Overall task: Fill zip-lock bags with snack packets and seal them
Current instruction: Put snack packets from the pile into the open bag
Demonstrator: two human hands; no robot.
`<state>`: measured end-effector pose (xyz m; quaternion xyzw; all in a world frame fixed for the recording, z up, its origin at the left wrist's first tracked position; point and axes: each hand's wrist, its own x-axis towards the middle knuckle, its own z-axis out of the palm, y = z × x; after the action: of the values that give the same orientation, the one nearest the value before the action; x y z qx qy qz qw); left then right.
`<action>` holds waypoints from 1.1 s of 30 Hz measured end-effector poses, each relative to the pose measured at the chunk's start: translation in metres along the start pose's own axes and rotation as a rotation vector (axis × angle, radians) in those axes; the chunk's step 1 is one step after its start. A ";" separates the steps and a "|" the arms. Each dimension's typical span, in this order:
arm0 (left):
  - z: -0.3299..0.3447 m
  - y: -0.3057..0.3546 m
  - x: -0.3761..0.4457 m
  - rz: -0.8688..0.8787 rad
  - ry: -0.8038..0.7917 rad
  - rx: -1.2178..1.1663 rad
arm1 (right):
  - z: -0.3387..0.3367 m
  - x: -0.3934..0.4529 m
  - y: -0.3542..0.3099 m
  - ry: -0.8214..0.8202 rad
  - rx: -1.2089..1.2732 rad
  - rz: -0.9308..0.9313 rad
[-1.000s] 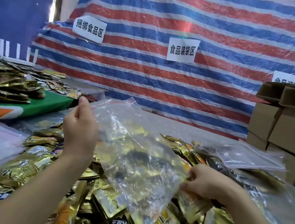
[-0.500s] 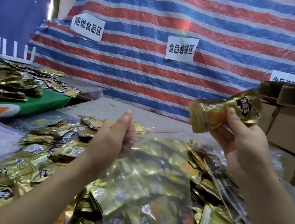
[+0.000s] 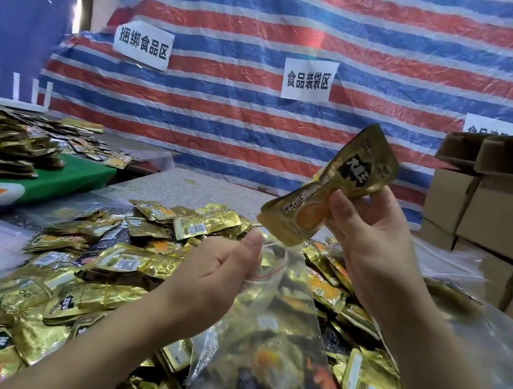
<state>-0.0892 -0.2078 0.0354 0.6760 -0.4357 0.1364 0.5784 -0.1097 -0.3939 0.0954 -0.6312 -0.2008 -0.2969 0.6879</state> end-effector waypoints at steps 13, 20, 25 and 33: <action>0.005 -0.001 -0.001 0.124 0.030 0.105 | 0.001 -0.003 0.009 -0.190 -0.062 0.052; -0.001 -0.012 0.003 0.278 0.363 0.352 | -0.014 0.000 0.003 -0.273 -0.213 0.023; -0.003 -0.009 0.003 0.332 0.418 0.372 | -0.014 -0.005 -0.006 -0.455 -0.303 0.028; -0.006 -0.010 0.005 0.260 0.453 0.379 | -0.015 -0.009 -0.022 -0.651 -0.866 0.017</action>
<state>-0.0772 -0.2050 0.0343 0.6627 -0.3454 0.4349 0.5024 -0.1320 -0.4077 0.1042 -0.9178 -0.2577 -0.1362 0.2696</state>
